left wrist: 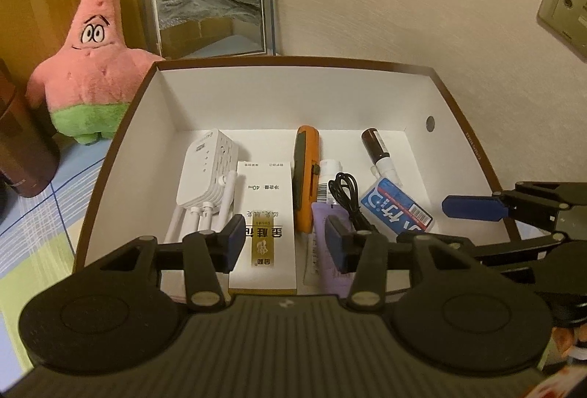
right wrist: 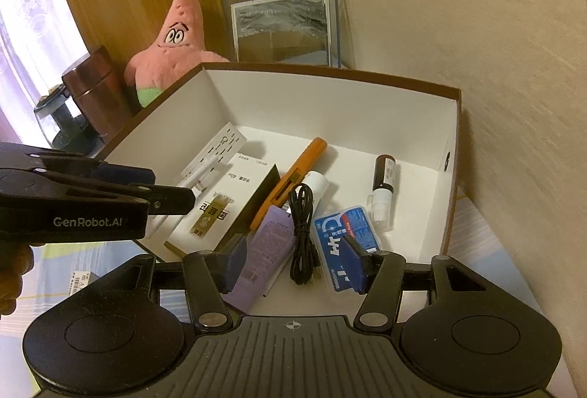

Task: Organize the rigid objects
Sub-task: 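Lift both tools out of the brown box back over the table, then grasp the cream plastic clip with the right tool while the left tool grasps the white medicine box, then carry the cream clip and white medicine box over the brown box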

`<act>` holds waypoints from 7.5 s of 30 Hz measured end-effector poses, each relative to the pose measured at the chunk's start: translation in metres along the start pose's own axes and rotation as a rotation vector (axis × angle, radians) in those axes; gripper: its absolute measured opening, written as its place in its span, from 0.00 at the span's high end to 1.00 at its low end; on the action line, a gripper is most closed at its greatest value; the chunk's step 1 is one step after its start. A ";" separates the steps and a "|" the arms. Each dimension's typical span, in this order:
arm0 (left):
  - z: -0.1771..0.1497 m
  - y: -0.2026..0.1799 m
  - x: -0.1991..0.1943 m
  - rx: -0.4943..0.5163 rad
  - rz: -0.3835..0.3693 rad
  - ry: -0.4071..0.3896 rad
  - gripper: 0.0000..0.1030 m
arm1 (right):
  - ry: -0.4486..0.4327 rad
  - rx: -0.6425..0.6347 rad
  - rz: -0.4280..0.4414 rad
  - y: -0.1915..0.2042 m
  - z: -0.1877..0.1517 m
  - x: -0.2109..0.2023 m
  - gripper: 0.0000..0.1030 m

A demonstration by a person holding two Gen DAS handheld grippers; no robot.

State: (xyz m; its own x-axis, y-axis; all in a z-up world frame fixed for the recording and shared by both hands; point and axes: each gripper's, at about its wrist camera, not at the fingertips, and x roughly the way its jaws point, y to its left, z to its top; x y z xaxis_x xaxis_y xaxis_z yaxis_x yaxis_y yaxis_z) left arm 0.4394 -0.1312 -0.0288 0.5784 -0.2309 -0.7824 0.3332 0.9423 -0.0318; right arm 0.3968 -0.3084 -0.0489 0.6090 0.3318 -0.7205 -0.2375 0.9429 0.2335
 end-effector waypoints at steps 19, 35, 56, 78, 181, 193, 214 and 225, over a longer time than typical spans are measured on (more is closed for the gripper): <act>-0.039 0.008 -0.077 -0.088 0.065 -0.081 0.48 | -0.057 -0.011 0.023 0.027 -0.020 -0.052 0.48; -0.108 0.019 -0.145 -0.181 0.126 -0.089 0.48 | -0.035 -0.084 0.117 0.072 -0.059 -0.083 0.48; -0.202 0.048 -0.179 -0.373 0.232 0.003 0.48 | 0.065 -0.229 0.254 0.141 -0.101 -0.066 0.48; -0.226 0.059 -0.145 -0.404 0.235 0.057 0.49 | 0.162 -0.296 0.285 0.165 -0.123 -0.020 0.48; -0.241 0.064 -0.086 -0.311 0.244 0.160 0.68 | 0.177 -0.499 0.258 0.175 -0.154 0.029 0.64; -0.221 0.058 -0.108 -0.301 0.245 0.123 0.68 | 0.134 -0.438 0.272 0.161 -0.132 0.002 0.64; -0.111 0.003 -0.121 -0.104 0.135 -0.057 0.68 | -0.045 -0.291 0.213 0.103 -0.063 -0.064 0.64; -0.040 -0.018 -0.087 -0.011 0.071 -0.100 0.68 | -0.122 -0.172 0.093 0.045 -0.011 -0.067 0.64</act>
State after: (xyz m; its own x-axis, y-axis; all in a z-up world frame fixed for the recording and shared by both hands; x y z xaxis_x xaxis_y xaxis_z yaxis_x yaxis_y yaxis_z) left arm 0.3531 -0.1188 0.0155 0.6717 -0.1863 -0.7170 0.2810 0.9596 0.0139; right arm 0.3367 -0.2882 0.0027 0.6631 0.4278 -0.6143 -0.4157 0.8929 0.1731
